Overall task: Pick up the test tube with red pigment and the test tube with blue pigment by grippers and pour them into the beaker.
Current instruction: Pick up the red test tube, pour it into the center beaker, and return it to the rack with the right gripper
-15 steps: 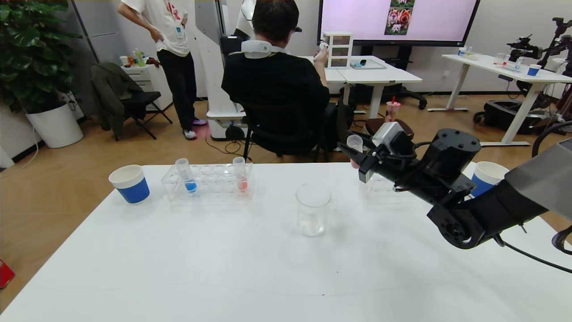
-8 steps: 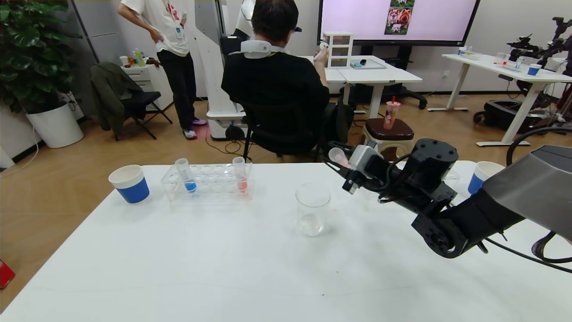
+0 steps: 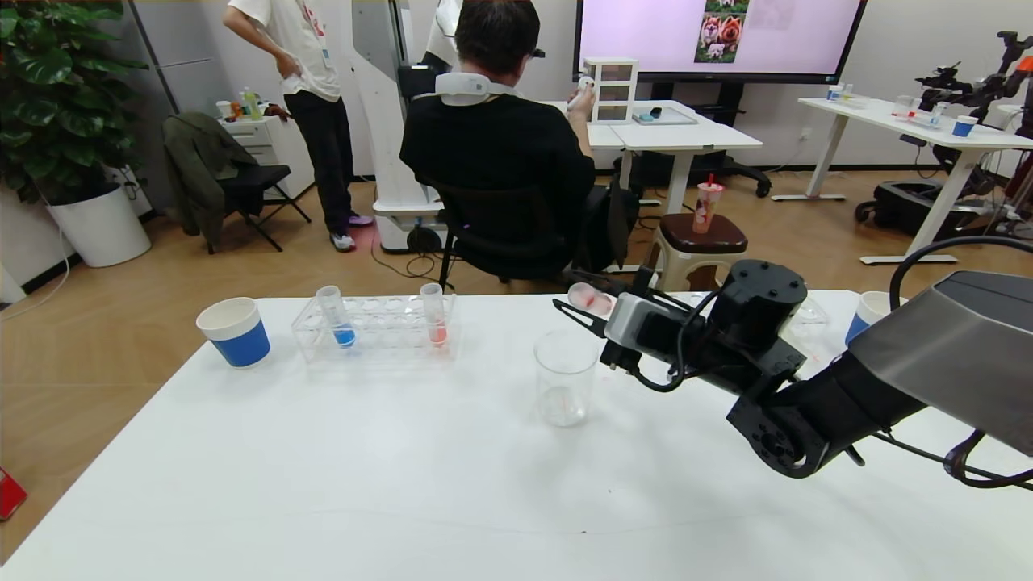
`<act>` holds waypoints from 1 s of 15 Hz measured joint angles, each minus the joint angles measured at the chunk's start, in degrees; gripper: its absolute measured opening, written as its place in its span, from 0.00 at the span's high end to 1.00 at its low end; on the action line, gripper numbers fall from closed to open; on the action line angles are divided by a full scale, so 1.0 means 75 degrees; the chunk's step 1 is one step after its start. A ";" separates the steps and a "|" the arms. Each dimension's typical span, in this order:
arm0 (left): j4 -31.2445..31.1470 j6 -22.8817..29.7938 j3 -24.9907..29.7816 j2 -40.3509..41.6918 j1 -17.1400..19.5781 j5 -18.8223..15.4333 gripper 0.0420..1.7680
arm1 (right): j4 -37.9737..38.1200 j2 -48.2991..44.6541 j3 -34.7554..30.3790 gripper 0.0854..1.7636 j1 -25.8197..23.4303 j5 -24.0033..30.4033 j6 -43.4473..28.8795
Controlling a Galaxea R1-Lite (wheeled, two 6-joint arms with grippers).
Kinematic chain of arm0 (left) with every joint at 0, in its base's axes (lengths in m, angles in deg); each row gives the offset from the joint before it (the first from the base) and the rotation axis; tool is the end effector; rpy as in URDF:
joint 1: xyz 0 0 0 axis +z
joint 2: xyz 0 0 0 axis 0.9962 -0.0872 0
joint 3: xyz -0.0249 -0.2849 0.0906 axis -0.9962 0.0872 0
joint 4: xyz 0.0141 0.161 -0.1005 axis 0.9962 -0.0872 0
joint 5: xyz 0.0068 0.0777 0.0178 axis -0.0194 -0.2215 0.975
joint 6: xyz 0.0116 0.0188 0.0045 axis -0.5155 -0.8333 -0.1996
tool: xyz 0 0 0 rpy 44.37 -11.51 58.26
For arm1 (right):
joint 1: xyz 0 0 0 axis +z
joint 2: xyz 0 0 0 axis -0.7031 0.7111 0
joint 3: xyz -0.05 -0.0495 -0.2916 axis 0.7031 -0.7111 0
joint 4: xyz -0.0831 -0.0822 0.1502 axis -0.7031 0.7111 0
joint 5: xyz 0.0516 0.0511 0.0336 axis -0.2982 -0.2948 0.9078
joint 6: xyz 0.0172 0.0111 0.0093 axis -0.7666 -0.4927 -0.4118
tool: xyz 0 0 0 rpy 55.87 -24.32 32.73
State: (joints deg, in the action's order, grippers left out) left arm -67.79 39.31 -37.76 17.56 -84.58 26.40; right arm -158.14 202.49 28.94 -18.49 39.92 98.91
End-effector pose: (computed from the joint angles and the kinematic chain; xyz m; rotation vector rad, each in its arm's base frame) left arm -0.0228 -0.0001 0.0765 -0.0119 -0.0066 0.0114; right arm 0.3612 0.1898 0.1227 -0.7731 -0.5622 0.8321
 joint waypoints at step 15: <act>0.0000 0.0000 0.0000 0.0000 0.0000 0.0000 0.01 | -0.0037 0.0665 0.1105 0.75 -0.0449 0.1897 0.3256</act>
State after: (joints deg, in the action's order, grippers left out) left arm -67.79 39.31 -37.76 17.56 -84.58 26.40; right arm -158.42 207.48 37.23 -21.85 54.15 123.33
